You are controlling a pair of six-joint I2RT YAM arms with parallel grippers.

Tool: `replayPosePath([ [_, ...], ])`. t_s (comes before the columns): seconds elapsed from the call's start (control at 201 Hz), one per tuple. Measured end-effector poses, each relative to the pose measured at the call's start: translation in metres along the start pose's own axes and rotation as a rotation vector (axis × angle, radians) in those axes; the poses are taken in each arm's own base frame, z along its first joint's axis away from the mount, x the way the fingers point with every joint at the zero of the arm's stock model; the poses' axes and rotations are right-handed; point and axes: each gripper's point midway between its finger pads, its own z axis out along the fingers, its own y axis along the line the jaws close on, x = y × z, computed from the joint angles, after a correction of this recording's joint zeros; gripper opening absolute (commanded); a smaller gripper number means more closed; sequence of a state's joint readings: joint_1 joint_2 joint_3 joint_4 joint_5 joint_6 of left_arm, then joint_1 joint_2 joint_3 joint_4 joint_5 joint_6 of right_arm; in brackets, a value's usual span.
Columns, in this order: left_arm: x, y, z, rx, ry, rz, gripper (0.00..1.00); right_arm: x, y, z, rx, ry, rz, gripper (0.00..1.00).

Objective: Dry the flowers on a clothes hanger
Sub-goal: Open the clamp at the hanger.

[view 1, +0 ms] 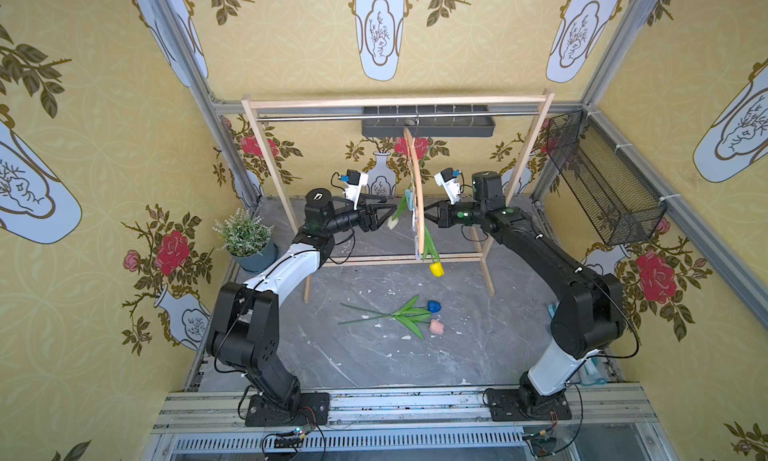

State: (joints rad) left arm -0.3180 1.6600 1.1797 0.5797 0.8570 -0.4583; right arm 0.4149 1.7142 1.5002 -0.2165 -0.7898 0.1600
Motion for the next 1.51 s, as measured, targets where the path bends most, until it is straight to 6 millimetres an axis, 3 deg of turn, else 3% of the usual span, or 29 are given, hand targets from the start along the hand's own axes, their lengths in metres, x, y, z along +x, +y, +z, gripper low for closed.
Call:
replayPosePath([
  [0.184,0.005,0.0,0.004,0.037,0.012,-0.011,0.7,0.003,0.004,0.001,-0.02,0.018,0.004,0.0],
  [1.041,-0.006,-0.007,0.023,0.168,0.007,-0.006,0.72,0.013,0.019,0.009,-0.08,0.056,-0.002,0.0],
  [1.339,-0.003,-0.011,0.03,0.18,0.012,-0.013,0.63,0.015,0.025,0.012,-0.091,0.062,-0.007,0.0],
  [1.509,-0.009,-0.007,0.031,0.159,0.0,-0.003,0.65,0.015,0.026,0.013,-0.094,0.064,-0.008,0.0],
])
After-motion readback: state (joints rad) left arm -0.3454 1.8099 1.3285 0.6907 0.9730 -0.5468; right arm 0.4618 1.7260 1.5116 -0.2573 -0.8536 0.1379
